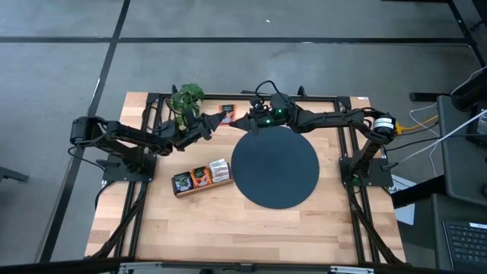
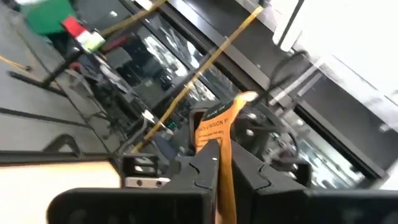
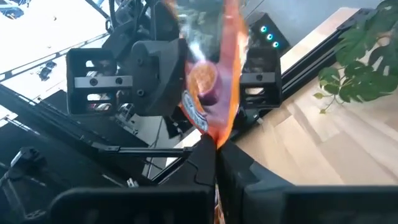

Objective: Pick & Place Tea
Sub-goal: Put the orange tea bag into the middle section of the wooden organizer

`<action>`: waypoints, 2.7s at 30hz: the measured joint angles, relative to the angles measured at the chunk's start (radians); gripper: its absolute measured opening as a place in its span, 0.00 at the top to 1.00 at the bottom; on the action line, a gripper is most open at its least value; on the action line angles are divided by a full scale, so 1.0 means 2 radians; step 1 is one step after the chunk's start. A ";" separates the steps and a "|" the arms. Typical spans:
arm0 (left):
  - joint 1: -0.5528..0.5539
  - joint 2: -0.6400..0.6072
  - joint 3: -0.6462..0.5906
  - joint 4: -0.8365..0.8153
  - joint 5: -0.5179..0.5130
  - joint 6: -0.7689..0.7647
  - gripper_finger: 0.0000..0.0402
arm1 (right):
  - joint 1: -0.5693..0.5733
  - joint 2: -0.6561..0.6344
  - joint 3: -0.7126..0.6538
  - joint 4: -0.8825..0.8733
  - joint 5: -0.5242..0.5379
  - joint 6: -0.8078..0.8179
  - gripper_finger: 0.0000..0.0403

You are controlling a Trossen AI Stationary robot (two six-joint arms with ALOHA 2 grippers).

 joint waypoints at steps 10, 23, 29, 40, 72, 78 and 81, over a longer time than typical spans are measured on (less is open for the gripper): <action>0.032 0.000 0.000 -0.055 0.127 -0.029 0.85 | 0.000 0.001 0.000 -0.015 -0.049 0.001 0.99; 0.145 -0.031 0.000 -0.137 0.369 -0.073 0.70 | 0.000 0.001 0.001 -0.103 -0.137 -0.014 1.00; 0.174 -0.038 0.000 -0.228 0.465 -0.094 0.70 | 0.000 0.001 0.001 -0.139 -0.158 -0.029 1.00; 0.166 -0.038 0.044 -0.303 0.473 -0.073 0.70 | 0.009 0.001 0.001 -0.168 -0.157 -0.065 1.00; 0.144 -0.038 0.082 -0.401 0.496 -0.031 0.99 | 0.016 0.000 0.000 -0.184 -0.128 -0.064 0.85; 0.116 -0.049 0.082 -0.421 0.485 -0.029 0.99 | 0.013 0.000 0.000 -0.198 -0.131 -0.063 0.75; 0.100 -0.073 0.082 -0.467 0.475 -0.013 0.99 | 0.013 0.000 0.000 -0.215 -0.131 -0.066 0.73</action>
